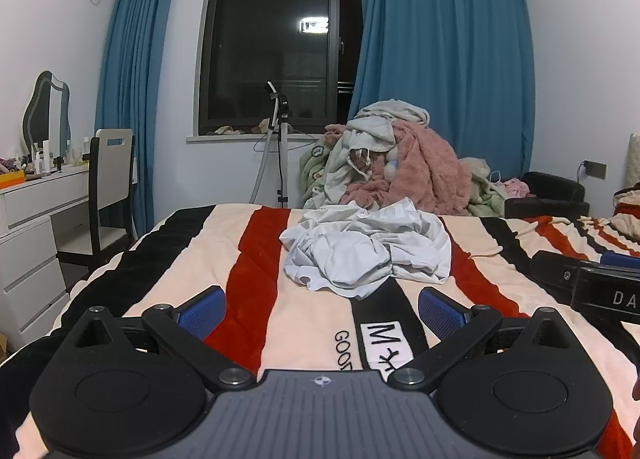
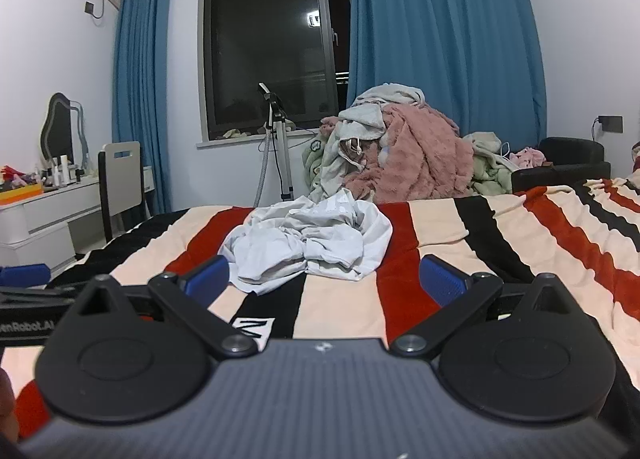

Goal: Fold clothes
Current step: 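Move both grippers toward the crumpled white T-shirt on the bed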

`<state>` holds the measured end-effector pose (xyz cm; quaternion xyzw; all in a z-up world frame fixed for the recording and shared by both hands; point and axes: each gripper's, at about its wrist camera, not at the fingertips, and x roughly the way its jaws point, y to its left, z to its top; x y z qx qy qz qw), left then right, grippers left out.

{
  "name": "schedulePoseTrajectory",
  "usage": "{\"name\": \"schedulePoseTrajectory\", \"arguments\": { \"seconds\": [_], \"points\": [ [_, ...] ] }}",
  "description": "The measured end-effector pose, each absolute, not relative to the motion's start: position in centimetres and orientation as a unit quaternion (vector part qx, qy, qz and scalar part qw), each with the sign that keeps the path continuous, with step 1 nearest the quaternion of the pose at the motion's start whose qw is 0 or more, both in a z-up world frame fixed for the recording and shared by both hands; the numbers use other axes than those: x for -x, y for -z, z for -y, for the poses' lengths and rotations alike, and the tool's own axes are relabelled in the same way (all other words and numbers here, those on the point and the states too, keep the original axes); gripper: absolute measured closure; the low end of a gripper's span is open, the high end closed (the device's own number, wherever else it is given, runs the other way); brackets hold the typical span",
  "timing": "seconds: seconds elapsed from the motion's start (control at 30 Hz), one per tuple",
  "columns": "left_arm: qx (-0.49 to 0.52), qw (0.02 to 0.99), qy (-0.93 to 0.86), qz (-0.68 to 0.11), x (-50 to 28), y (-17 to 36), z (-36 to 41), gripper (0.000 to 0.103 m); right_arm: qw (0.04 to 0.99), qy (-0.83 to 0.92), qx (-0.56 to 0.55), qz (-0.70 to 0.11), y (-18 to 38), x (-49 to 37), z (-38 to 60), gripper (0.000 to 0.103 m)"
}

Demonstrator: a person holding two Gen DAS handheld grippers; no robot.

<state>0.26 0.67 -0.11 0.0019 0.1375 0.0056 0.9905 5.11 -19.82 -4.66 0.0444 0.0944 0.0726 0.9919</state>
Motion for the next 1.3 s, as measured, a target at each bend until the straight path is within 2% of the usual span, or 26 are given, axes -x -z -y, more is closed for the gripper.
{"name": "schedulePoseTrajectory", "arguments": {
  "seconds": [0.73, 0.9, 1.1, 1.2, 1.3],
  "points": [
    [0.019, 0.99, -0.015, -0.137, 0.0, -0.3, -1.2, 0.0, 0.991, -0.062, -0.052, -0.104, 4.8, -5.1, 20.2, 0.0],
    [0.014, 0.99, -0.021, -0.139, -0.7, -0.5, -1.1, 0.0, 0.994, -0.028, -0.052, -0.092, 2.4, -5.8, 19.9, 0.0],
    [0.02, 0.979, 0.006, -0.202, -4.8, 0.8, -1.2, 0.0, 0.993, -0.042, -0.105, -0.042, -3.6, -7.9, 21.2, 0.0],
    [0.028, 0.971, 0.017, -0.236, -8.1, 1.8, -1.1, 0.001, 0.99, -0.065, -0.12, -0.045, -3.7, -9.0, 21.8, 0.0],
    [0.026, 0.966, 0.03, -0.254, -12.4, 2.7, -0.5, 0.002, 0.988, -0.058, -0.132, -0.059, -1.3, -10.2, 22.7, 0.0]
  ]
}}
